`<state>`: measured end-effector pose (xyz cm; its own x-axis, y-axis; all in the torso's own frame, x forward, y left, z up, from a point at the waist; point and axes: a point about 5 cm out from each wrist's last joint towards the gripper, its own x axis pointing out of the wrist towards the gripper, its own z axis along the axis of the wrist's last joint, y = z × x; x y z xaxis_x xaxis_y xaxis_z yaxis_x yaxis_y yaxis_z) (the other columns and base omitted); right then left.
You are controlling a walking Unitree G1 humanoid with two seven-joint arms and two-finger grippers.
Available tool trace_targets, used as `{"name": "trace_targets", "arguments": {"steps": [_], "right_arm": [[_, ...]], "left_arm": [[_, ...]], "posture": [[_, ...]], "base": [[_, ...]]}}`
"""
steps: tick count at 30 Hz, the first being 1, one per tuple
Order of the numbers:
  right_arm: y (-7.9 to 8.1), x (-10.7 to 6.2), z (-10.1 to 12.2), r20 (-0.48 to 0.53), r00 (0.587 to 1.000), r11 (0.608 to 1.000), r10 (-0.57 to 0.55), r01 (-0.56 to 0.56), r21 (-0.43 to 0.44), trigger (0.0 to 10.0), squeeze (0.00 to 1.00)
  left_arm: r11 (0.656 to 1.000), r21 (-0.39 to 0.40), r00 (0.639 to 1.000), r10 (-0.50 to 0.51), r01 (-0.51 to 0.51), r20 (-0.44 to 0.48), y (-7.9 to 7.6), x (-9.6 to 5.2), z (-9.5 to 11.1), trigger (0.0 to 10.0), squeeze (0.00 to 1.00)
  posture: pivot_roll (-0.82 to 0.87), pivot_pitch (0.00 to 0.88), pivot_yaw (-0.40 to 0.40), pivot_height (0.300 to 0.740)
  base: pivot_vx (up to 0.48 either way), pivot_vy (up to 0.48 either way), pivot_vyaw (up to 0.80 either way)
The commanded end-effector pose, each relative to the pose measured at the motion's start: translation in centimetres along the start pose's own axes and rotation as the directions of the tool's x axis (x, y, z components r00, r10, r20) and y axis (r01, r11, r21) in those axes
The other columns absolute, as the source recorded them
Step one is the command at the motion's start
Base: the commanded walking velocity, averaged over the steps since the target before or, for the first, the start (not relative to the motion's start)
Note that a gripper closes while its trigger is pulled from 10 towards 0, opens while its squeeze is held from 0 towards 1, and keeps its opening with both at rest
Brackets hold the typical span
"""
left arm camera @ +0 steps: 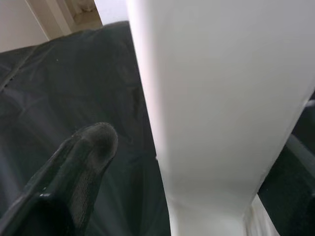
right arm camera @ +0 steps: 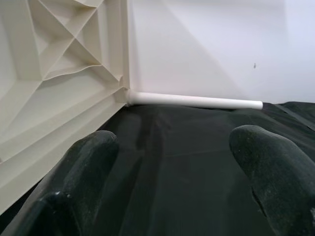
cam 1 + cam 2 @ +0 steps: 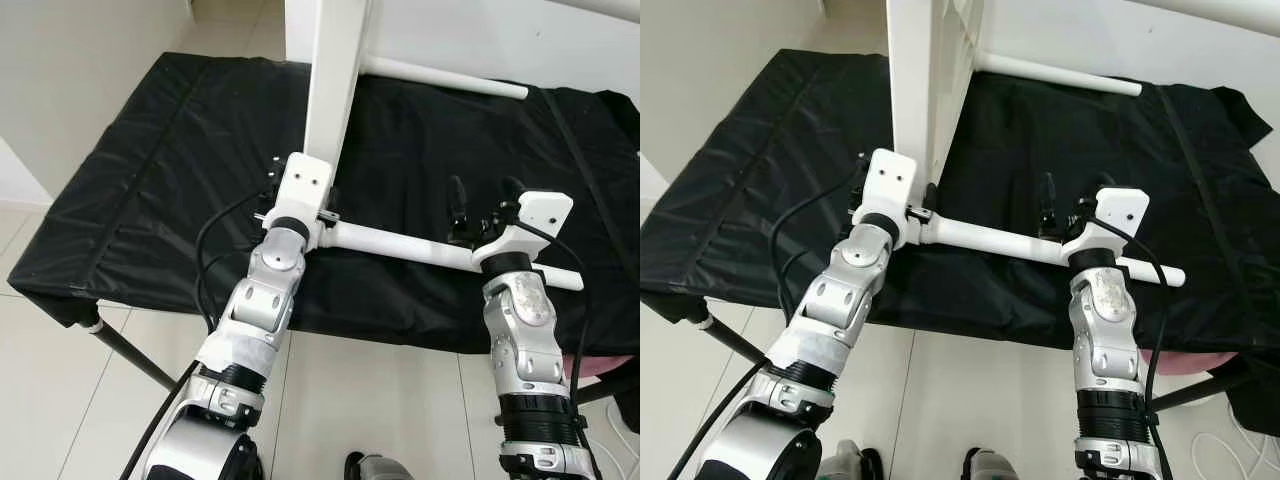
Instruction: Building children table
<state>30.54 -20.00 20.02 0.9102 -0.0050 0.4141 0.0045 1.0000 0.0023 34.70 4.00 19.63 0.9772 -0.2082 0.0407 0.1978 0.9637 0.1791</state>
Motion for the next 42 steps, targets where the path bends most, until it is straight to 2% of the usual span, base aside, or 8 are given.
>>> {"name": "trace_targets", "arguments": {"steps": [1,17,35,36,38,39,41,42], "right_arm": [[0.2,0.1,0.1,-0.002,1.000,1.000,-0.001,0.001,0.007,10.0,0.00],[0.4,0.4,0.3,-0.003,1.000,1.000,0.004,-0.004,0.009,10.0,0.00],[0.7,0.4,0.2,-0.010,1.000,1.000,-0.002,0.003,0.018,10.0,0.00],[0.6,0.4,0.2,-0.011,1.000,1.000,-0.004,0.004,0.019,10.0,0.00],[0.6,0.4,0.2,-0.011,1.000,1.000,-0.005,0.005,0.019,10.0,0.00],[0.6,0.4,0.3,-0.010,1.000,1.000,-0.006,0.006,0.019,10.0,0.00],[0.6,0.4,0.3,-0.010,1.000,1.000,-0.006,0.006,0.019,10.0,0.00],[0.6,0.4,0.3,-0.010,1.000,1.000,-0.007,0.007,0.019,10.0,0.00]], "left_arm": [[0.997,-0.063,0.998,0.045,-0.042,0.034,-2.8,0.4,1.7,10.0,0.00],[0.978,-0.155,0.985,0.151,-0.138,0.079,-3.4,1.8,3.3,10.0,0.00],[0.832,-0.397,0.886,0.454,-0.387,0.087,-0.9,1.5,3.8,9.7,0.00],[0.817,-0.421,0.880,0.468,-0.394,0.086,-0.9,1.5,3.8,7.3,0.00],[0.820,-0.419,0.880,0.465,-0.389,0.094,-0.9,1.5,3.9,7.3,0.00],[0.816,-0.426,0.875,0.473,-0.390,0.106,-0.9,1.4,4.1,4.7,0.00],[0.816,-0.426,0.875,0.473,-0.390,0.106,-0.9,1.4,4.1,4.7,0.00],[0.816,-0.427,0.872,0.477,-0.391,0.113,-0.9,1.4,4.2,2.5,0.00]], "posture": [[-0.14,0.155,0.017,0.740],[-0.15,0.189,0.014,0.740],[-0.15,0.211,0.020,0.740],[-0.15,0.211,0.020,0.740],[-0.15,0.210,0.021,0.740],[-0.15,0.210,0.021,0.740],[-0.15,0.210,0.021,0.740],[-0.15,0.209,0.023,0.740]], "base": [[0.000,0.000,0.00],[0.000,0.000,0.00],[0.000,0.000,0.00],[0.000,0.000,0.00],[0.000,0.000,0.00],[0.000,0.000,0.00],[0.000,0.000,0.00],[0.000,0.000,0.00]]}}
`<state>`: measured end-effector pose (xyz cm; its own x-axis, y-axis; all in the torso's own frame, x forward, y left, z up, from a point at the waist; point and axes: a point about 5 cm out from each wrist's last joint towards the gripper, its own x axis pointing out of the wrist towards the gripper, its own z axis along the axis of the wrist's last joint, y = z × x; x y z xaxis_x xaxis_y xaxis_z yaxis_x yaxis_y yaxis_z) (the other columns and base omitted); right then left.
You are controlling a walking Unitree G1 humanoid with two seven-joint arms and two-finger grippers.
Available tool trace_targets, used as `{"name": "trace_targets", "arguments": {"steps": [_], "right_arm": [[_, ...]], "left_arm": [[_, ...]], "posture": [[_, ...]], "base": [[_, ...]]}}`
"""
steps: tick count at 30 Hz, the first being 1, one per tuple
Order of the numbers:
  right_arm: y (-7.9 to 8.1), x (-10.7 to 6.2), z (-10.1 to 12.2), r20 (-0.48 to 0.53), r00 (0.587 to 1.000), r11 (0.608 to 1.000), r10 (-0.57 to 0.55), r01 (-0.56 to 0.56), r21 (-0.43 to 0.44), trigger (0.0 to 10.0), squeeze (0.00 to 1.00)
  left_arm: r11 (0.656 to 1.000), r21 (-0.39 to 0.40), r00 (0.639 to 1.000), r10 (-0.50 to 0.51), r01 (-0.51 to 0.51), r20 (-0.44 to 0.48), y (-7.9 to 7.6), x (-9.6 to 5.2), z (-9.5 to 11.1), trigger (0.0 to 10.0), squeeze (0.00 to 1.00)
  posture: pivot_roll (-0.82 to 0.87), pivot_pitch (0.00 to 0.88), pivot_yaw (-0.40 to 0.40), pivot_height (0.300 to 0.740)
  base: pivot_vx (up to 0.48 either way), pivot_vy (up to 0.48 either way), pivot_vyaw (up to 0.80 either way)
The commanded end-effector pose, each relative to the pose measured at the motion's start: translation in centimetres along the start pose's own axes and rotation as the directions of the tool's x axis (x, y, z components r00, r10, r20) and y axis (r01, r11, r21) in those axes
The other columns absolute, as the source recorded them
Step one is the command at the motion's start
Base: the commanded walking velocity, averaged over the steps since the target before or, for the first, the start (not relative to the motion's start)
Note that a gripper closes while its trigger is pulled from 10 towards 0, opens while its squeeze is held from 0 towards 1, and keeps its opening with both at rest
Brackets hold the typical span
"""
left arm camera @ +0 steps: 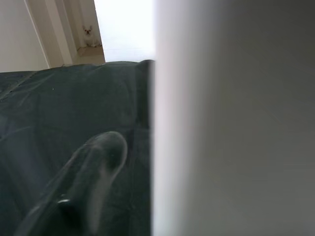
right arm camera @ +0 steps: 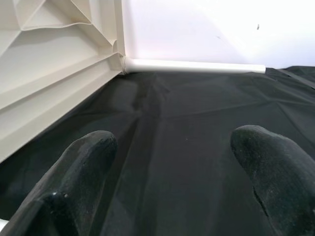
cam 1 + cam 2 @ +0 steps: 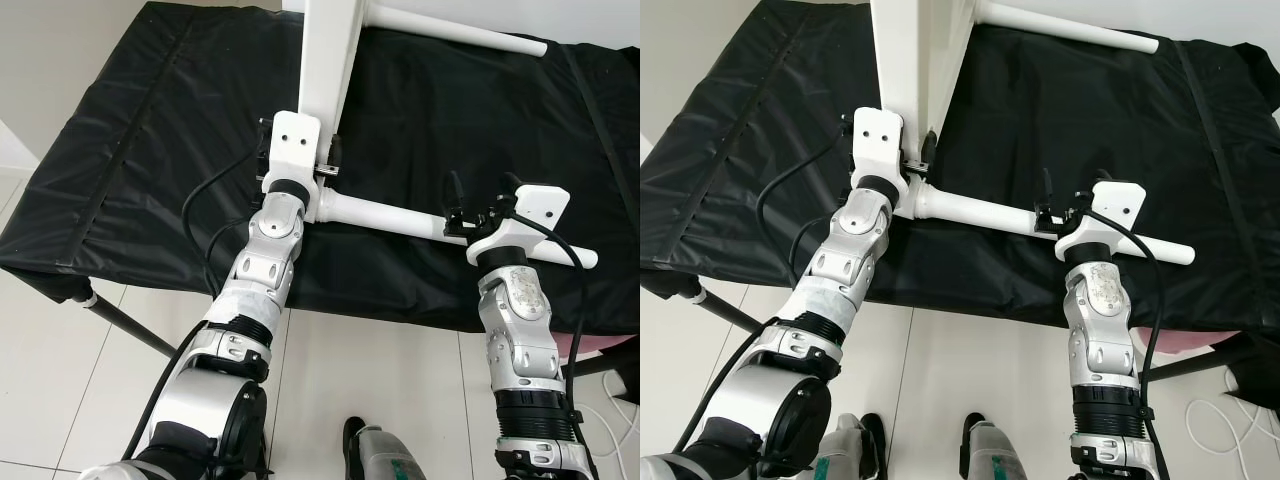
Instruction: Building children table
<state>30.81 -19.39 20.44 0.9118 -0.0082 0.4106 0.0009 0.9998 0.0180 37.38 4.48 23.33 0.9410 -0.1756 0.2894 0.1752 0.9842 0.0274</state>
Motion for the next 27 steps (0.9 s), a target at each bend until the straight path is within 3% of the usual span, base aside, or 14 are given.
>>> {"name": "trace_targets", "arguments": {"steps": [1,9,12,20,22,27], "right_arm": [[0.0,0.0,0.0,-0.006,1.000,1.000,-0.007,0.007,0.003,10.0,0.00],[-0.1,0.0,0.1,-0.003,1.000,1.000,-0.016,0.016,0.001,10.0,0.00],[-0.2,-0.1,0.1,-0.005,1.000,1.000,-0.019,0.019,-0.002,10.0,0.00],[-0.4,-0.1,-0.1,-0.011,1.000,1.000,-0.022,0.022,-0.003,10.0,0.00],[-0.3,0.0,-0.2,-0.013,1.000,1.000,-0.018,0.018,0.000,10.0,0.00],[-0.2,0.1,-0.2,-0.013,1.000,1.000,-0.012,0.012,0.000,10.0,0.00]], "left_arm": [[0.883,-0.208,0.905,0.425,-0.421,-0.028,-2.7,-1.3,0.9,0.0,0.00],[0.888,-0.216,0.908,0.419,-0.405,0.022,-2.6,-1.4,1.1,0.0,0.00],[0.898,-0.182,0.902,0.422,-0.401,0.090,-1.6,-1.8,1.7,0.0,0.00],[0.894,-0.140,0.881,0.444,-0.425,0.163,0.4,-2.5,2.4,0.0,0.00],[0.885,-0.096,0.859,0.465,-0.455,0.215,2.1,-3.2,3.0,0.0,0.00],[0.874,-0.067,0.845,0.484,-0.482,0.227,3.3,-3.8,3.1,0.0,0.00]], "posture": [[-0.16,0.209,0.024,0.740],[-0.16,0.210,0.027,0.740],[-0.16,0.217,0.027,0.740],[-0.13,0.217,0.019,0.740],[-0.12,0.216,0.015,0.740],[-0.12,0.213,0.010,0.740]], "base": [[0.000,0.000,0.00],[0.000,0.000,0.00],[0.000,0.000,0.00],[0.000,0.000,0.00],[0.000,0.000,0.00],[0.000,0.000,0.00]]}}
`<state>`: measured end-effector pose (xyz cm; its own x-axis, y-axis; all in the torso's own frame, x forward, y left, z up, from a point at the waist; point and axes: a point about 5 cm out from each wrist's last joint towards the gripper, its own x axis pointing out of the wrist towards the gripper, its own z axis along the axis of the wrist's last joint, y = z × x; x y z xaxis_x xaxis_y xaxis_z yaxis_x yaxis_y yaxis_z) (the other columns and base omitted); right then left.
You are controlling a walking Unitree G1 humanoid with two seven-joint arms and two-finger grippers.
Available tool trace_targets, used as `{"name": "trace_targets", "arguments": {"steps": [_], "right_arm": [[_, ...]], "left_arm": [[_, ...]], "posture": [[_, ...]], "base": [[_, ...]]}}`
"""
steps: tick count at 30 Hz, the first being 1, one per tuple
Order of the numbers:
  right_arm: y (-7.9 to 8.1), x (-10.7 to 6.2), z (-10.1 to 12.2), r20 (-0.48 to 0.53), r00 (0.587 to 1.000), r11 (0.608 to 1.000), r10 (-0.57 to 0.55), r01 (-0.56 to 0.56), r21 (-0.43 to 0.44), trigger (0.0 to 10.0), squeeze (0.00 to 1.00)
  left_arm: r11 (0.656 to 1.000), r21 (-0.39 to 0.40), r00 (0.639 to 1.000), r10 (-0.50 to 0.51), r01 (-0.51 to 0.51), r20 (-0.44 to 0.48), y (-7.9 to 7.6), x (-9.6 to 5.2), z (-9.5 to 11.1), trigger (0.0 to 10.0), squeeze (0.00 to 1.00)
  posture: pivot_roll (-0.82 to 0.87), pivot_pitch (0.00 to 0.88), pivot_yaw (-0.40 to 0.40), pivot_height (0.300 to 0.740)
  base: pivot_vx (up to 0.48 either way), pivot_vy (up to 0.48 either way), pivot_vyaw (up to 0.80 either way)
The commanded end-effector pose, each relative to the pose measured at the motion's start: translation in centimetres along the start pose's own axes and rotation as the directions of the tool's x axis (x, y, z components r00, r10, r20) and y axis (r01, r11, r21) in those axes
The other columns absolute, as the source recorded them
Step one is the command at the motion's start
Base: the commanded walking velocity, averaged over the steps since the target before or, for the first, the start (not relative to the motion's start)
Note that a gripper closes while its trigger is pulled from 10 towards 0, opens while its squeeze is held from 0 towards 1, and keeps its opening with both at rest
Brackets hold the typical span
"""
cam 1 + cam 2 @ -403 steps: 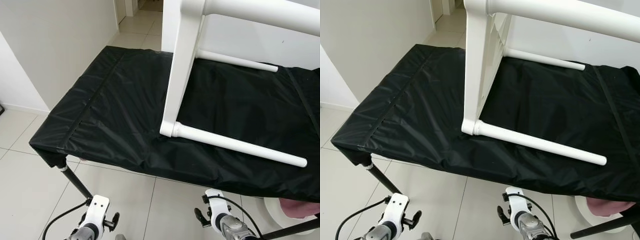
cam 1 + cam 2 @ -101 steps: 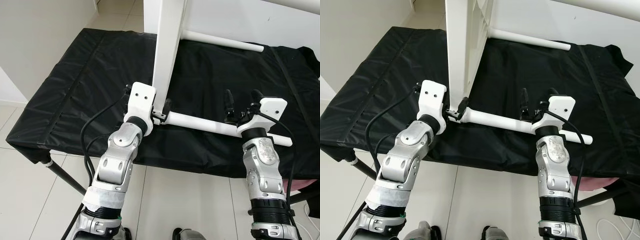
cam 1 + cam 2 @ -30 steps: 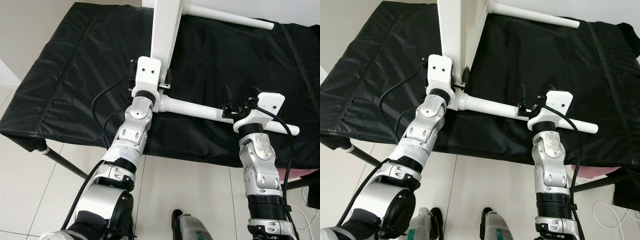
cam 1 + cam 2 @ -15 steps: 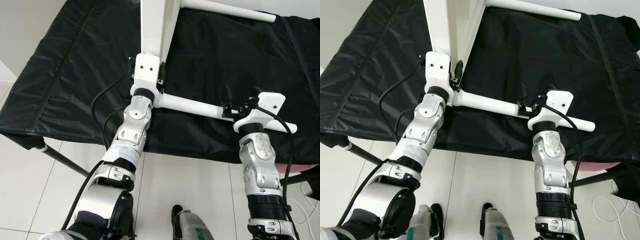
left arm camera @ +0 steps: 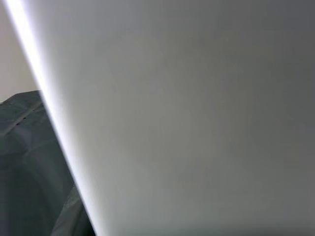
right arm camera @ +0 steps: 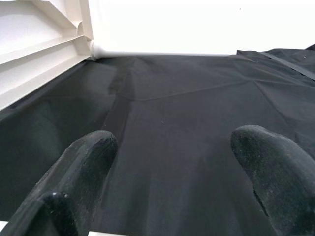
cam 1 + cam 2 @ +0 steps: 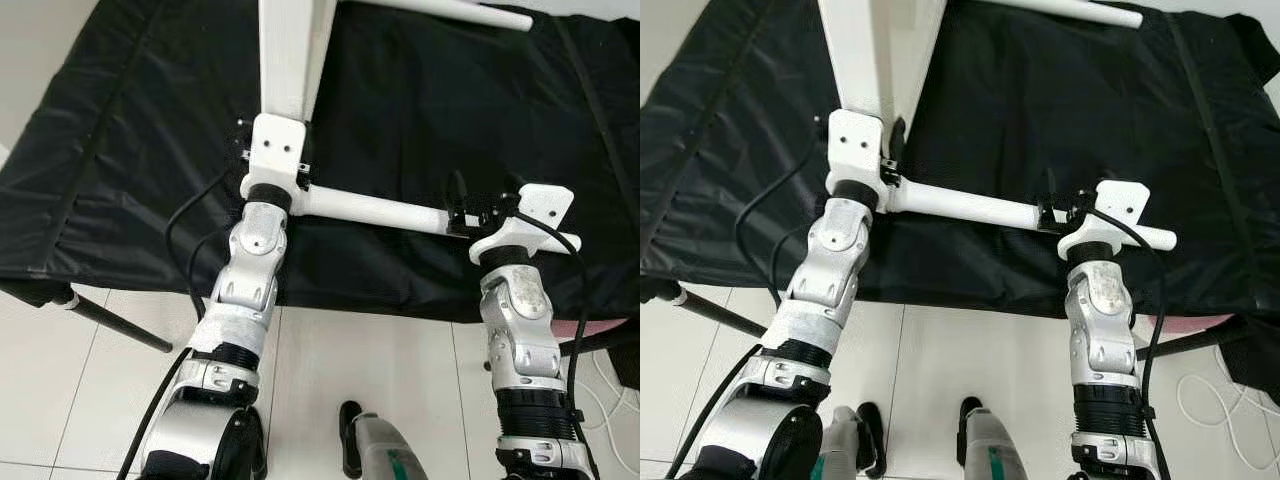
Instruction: Building children table
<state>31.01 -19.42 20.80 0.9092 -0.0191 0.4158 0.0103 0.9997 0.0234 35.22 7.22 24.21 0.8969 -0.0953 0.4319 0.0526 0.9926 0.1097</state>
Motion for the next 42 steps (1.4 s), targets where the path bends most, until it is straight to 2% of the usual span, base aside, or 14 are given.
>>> {"name": "trace_targets", "arguments": {"steps": [1,12,16,17,22,23,24,25,27,29,32,33,39,42], "right_arm": [[-0.1,-0.2,-0.4,-0.019,1.000,1.000,0.001,-0.001,-0.001,10.0,0.00],[-0.2,0.0,-0.3,-0.017,1.000,1.000,0.009,-0.009,-0.006,10.0,0.00],[-0.1,0.1,-0.4,-0.018,1.000,1.000,0.013,-0.014,-0.005,10.0,0.00],[-0.1,0.2,-0.4,-0.019,1.000,1.000,0.016,-0.016,-0.005,10.0,0.00],[-0.1,0.2,-0.4,-0.019,1.000,1.000,0.019,-0.019,-0.004,10.0,0.00],[-0.1,0.3,-0.5,-0.020,1.000,1.000,0.020,-0.020,-0.004,10.0,0.00],[-0.1,0.3,-0.5,-0.020,1.000,1.000,0.020,-0.020,-0.004,10.0,0.00],[-0.1,0.3,-0.5,-0.021,1.000,1.000,0.021,-0.021,-0.003,10.0,0.00],[0.0,0.3,-0.5,-0.022,1.000,1.000,0.022,-0.022,-0.002,10.0,0.00],[0.0,0.3,-0.6,-0.022,0.999,1.000,0.025,-0.025,0.000,10.0,0.00],[0.0,0.4,-0.6,-0.022,0.999,1.000,0.025,-0.025,0.000,10.0,0.00],[0.0,0.4,-0.6,-0.021,0.999,1.000,0.025,-0.025,0.001,10.0,0.00],[0.0,0.4,-0.6,-0.021,0.999,1.000,0.027,-0.027,0.000,10.0,0.00],[0.1,0.5,-0.6,-0.021,0.999,1.000,0.028,-0.028,0.000,10.0,0.00]], "left_arm": [[0.898,-0.102,0.900,0.433,-0.427,0.044,1.6,-1.4,1.6,0.0,0.00],[0.883,-0.056,0.882,0.469,-0.466,0.053,3.9,-3.0,1.8,0.0,0.00],[0.906,-0.029,0.905,0.423,-0.422,0.052,4.4,-3.6,1.5,0.0,0.00],[0.933,-0.042,0.932,0.360,-0.358,0.042,4.3,-3.5,1.4,10.0,0.00],[0.963,-0.109,0.967,0.252,-0.247,0.034,3.8,-3.2,1.3,10.0,0.00],[0.977,-0.120,0.983,0.180,-0.175,0.030,3.3,-3.1,1.2,10.0,0.52],[0.984,-0.126,0.992,0.126,-0.122,0.025,2.9,-3.0,1.1,10.0,0.52],[0.985,-0.152,0.995,0.092,-0.085,0.043,2.9,-3.0,1.3,10.0,1.00],[0.991,-0.128,0.998,0.052,-0.046,0.043,2.8,-3.0,1.3,10.0,1.00],[0.991,-0.122,0.998,-0.060,0.063,0.030,2.2,-3.3,1.2,10.0,1.00],[0.994,-0.077,0.997,-0.069,0.071,0.030,2.3,-3.3,1.2,10.0,1.00],[0.994,-0.054,0.995,-0.092,0.093,0.028,2.3,-3.4,1.2,10.0,0.00],[0.987,-0.042,0.988,-0.155,0.155,0.008,2.3,-3.9,1.2,10.0,0.00],[0.986,0.013,0.986,-0.165,0.165,-0.006,2.7,-4.2,1.0,10.0,0.00]], "posture": [[-0.12,0.213,0.007,0.740],[-0.12,0.209,0.000,0.740],[-0.12,0.208,-0.003,0.740],[-0.11,0.210,-0.008,0.740],[-0.10,0.210,-0.013,0.740],[-0.10,0.210,-0.013,0.740],[-0.10,0.211,-0.014,0.740],[-0.10,0.211,-0.016,0.740],[-0.10,0.211,-0.016,0.740],[-0.10,0.210,-0.017,0.740],[-0.10,0.212,-0.017,0.740],[-0.10,0.210,-0.019,0.740],[-0.09,0.214,-0.019,0.740],[-0.09,0.210,-0.018,0.740]], "base": [[0.000,0.000,0.00],[0.000,0.000,0.00],[0.000,0.000,0.00],[0.000,0.000,0.00],[0.000,0.000,0.00],[0.000,0.000,0.00],[0.000,0.000,0.00],[0.000,0.000,0.00],[0.000,0.000,0.00],[0.000,0.000,0.00],[0.000,0.000,0.00],[0.000,0.000,0.00],[0.000,0.000,0.00],[0.000,0.000,0.00]]}}
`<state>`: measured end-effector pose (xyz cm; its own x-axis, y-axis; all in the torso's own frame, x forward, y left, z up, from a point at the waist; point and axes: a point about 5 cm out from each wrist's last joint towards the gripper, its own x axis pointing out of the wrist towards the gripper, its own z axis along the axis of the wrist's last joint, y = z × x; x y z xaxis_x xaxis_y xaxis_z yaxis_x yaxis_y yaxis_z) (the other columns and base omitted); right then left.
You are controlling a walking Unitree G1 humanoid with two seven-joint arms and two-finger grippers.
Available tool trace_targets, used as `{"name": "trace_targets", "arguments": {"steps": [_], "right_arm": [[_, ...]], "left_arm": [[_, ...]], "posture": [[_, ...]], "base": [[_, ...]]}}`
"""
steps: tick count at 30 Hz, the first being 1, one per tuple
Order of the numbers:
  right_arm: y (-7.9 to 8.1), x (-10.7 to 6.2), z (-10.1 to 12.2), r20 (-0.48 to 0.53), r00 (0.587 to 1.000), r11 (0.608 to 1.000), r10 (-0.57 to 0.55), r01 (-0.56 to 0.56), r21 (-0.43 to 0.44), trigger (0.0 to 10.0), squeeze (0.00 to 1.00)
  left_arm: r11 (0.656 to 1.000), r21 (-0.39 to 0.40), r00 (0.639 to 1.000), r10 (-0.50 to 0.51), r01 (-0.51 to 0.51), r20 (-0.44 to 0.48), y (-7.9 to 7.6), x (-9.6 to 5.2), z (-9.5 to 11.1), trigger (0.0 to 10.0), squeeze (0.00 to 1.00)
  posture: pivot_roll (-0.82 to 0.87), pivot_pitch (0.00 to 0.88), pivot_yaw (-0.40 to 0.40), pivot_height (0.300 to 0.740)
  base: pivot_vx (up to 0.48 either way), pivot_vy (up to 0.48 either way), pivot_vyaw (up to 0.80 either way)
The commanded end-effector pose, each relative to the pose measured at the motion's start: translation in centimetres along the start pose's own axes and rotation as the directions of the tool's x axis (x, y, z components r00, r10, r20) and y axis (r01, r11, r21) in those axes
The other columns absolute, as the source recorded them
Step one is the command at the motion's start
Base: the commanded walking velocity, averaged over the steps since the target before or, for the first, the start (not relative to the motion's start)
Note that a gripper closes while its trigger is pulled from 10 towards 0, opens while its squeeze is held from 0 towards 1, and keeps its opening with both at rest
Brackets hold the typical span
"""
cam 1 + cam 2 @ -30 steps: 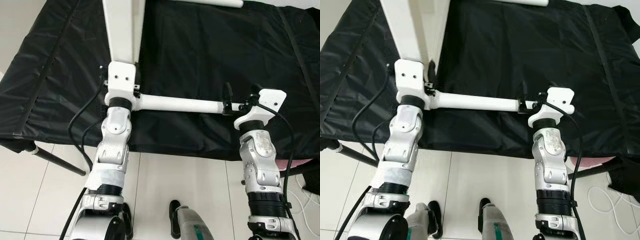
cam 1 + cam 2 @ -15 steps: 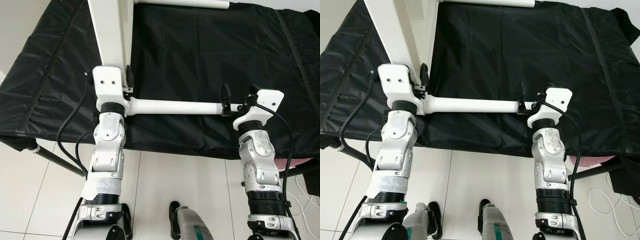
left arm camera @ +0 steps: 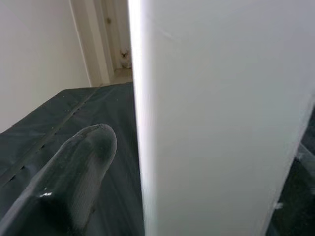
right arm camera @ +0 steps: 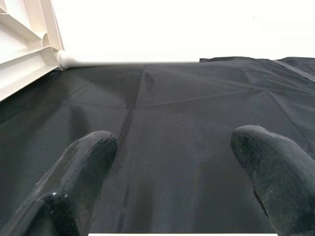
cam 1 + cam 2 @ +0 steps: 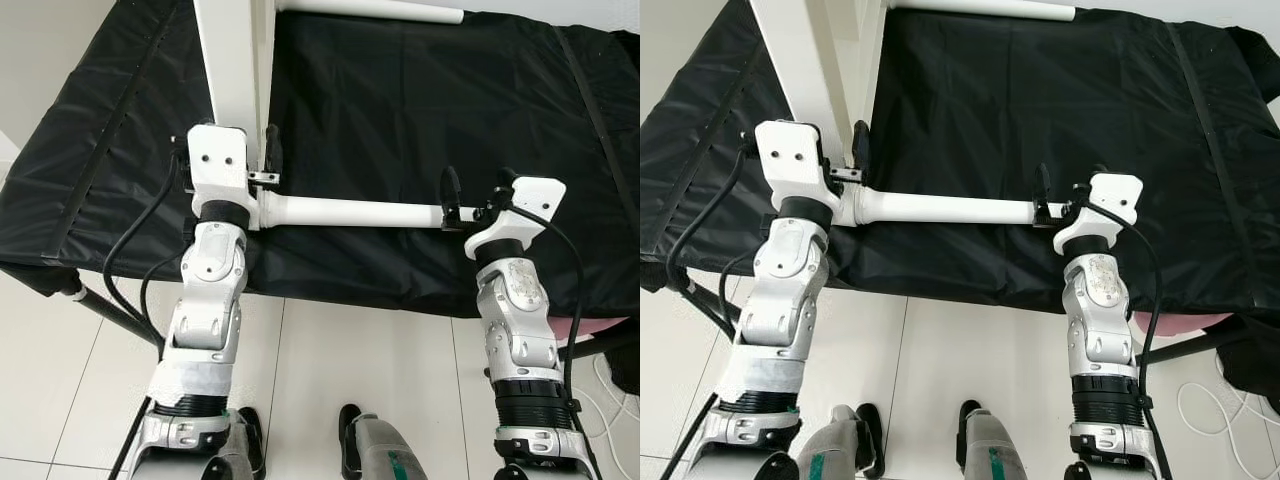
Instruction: Building children table
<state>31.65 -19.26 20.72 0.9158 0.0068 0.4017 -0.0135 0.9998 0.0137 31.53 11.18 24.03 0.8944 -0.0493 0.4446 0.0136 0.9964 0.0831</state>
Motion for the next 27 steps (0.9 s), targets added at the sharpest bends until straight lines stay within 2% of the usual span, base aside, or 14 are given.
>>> {"name": "trace_targets", "arguments": {"steps": [1,4,7,17,20,23,27], "right_arm": [[-0.1,-0.1,-0.2,-0.005,1.000,1.000,0.002,-0.002,-0.001,10.0,0.00],[0.0,-0.1,-0.3,-0.003,1.000,1.000,0.007,-0.007,0.002,10.0,0.00],[0.1,-0.1,-0.3,-0.003,1.000,1.000,0.009,-0.009,0.003,10.0,0.00],[0.1,-0.2,-0.3,-0.002,1.000,1.000,0.010,-0.010,0.000,10.0,0.00],[0.1,-0.1,-0.3,-0.001,1.000,1.000,0.009,-0.009,0.002,10.0,0.00],[0.2,-0.2,-0.3,0.000,1.000,1.000,0.009,-0.009,0.003,10.0,0.00],[0.2,-0.2,-0.3,0.000,1.000,1.000,0.007,-0.007,0.003,10.0,0.00]], "left_arm": [[0.977,0.018,0.977,-0.211,0.211,-0.016,-1.0,-0.5,-0.2,10.0,0.00],[0.970,0.091,0.974,-0.226,0.227,-0.024,0.4,-0.5,-0.3,10.0,0.00],[0.964,0.120,0.972,-0.234,0.237,-0.032,1.1,-0.4,-0.4,10.0,0.00],[0.948,0.200,0.969,-0.240,0.247,-0.062,2.4,-0.8,-0.7,10.0,0.00],[0.950,0.223,0.975,-0.208,0.219,-0.072,3.1,-0.6,-0.9,10.0,0.00],[0.958,0.248,0.988,-0.122,0.141,-0.090,4.3,0.0,-0.8,10.0,0.00],[0.966,0.248,0.993,-0.054,0.078,-0.102,5.0,0.2,-1.0,10.0,0.00]], "posture": [[-0.09,0.210,-0.018,0.740],[-0.09,0.204,-0.017,0.740],[-0.09,0.202,-0.018,0.740],[-0.09,0.203,-0.015,0.740],[-0.09,0.203,-0.015,0.740],[-0.09,0.203,-0.015,0.740],[-0.09,0.208,-0.014,0.740]], "base": [[0.000,0.000,0.00],[0.000,0.000,0.00],[0.000,0.000,0.00],[0.000,0.000,0.00],[0.000,0.000,0.00],[0.000,0.000,0.00],[0.000,0.000,0.00]]}}
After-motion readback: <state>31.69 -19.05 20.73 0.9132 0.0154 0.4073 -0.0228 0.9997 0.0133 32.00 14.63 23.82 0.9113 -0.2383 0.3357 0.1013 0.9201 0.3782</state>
